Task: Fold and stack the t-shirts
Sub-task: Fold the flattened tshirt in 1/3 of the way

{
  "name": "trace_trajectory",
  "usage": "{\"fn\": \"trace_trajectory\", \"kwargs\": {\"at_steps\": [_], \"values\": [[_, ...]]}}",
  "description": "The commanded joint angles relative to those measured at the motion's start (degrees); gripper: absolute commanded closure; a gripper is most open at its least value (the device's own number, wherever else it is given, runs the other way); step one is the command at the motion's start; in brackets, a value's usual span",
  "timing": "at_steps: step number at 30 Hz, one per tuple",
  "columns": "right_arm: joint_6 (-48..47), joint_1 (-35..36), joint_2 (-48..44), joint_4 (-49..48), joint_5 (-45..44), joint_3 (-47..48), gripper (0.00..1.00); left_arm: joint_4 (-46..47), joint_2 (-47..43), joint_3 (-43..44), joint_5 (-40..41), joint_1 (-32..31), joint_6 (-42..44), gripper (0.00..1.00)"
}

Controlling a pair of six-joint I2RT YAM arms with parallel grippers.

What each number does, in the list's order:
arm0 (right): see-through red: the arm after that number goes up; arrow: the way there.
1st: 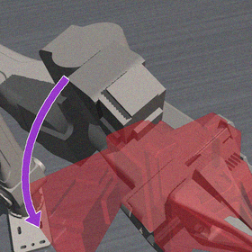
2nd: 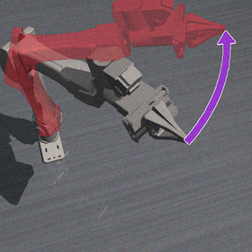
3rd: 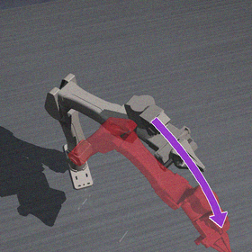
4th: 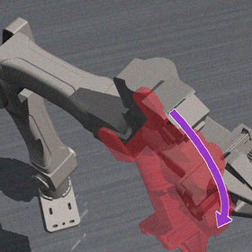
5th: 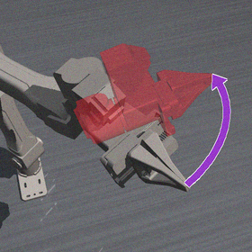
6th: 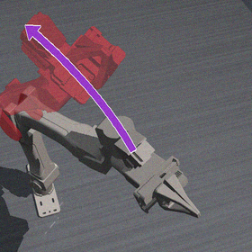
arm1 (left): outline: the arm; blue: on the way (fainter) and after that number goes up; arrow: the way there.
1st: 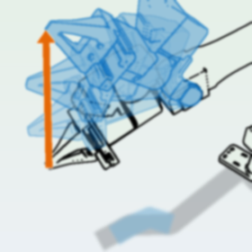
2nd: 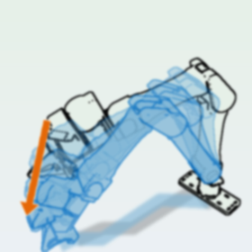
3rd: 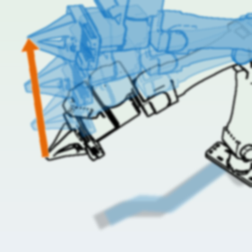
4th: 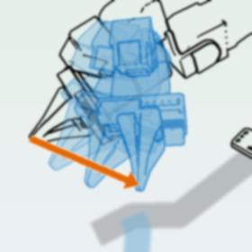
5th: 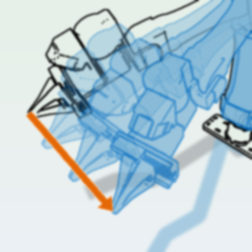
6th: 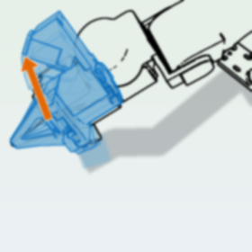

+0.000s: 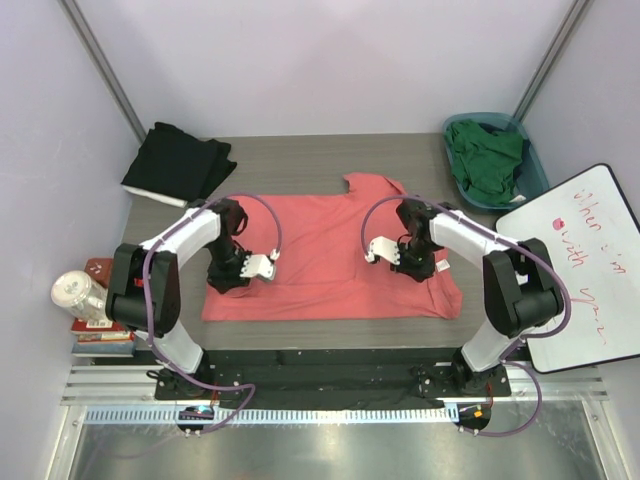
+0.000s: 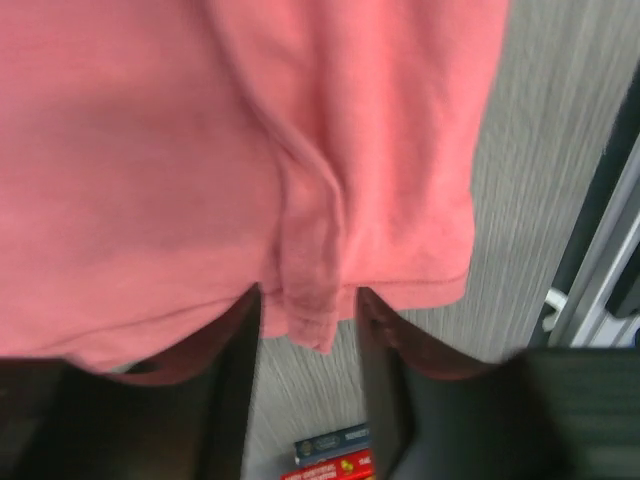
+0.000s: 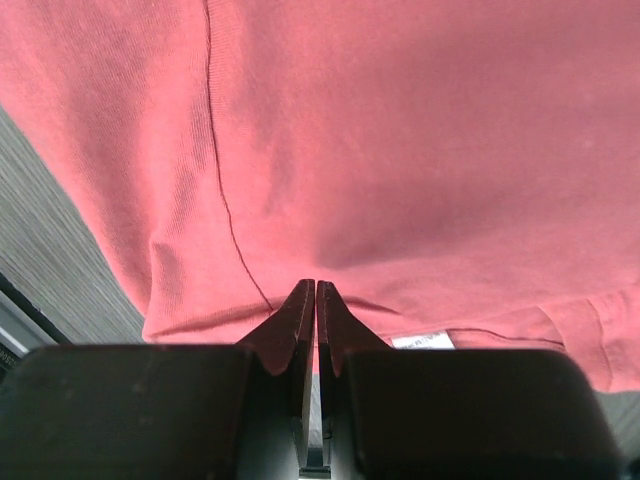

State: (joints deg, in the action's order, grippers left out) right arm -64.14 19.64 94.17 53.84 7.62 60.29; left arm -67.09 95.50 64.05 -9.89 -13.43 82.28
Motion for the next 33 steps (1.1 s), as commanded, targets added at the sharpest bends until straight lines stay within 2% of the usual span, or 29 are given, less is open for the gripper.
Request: {"fn": "trace_trajectory", "kwargs": {"at_steps": [1,6,10,17,21,22,33], "values": [[0.0,-0.3,1.5,-2.2,-0.1,-0.5,0.91,1.4,-1.7,-1.4,2.3,0.9,2.6,0.47],[0.6,-0.4,4.2,-3.7,0.4,0.1,0.91,4.0,0.5,-1.3,4.6,2.3,3.2,0.47],[0.9,-0.3,6.0,-4.5,0.9,0.5,0.91,6.1,2.5,-1.1,5.4,2.6,2.9,0.57],[0.7,-0.3,7.5,-4.9,0.6,1.2,0.92,4.2,3.4,-0.2,5.8,3.8,3.8,0.67],[0.9,-0.3,8.5,-5.5,0.3,1.1,0.93,4.2,3.6,0.1,6.2,4.2,3.9,0.9],[1.0,-0.3,8.7,-5.9,0.0,1.1,0.93,4.2,3.6,0.2,6.3,4.3,3.7,0.99],[1.5,-0.2,10.2,-8.4,-1.5,0.2,0.94,6.9,5.0,1.6,9.3,5.6,0.6,1.0]]}}
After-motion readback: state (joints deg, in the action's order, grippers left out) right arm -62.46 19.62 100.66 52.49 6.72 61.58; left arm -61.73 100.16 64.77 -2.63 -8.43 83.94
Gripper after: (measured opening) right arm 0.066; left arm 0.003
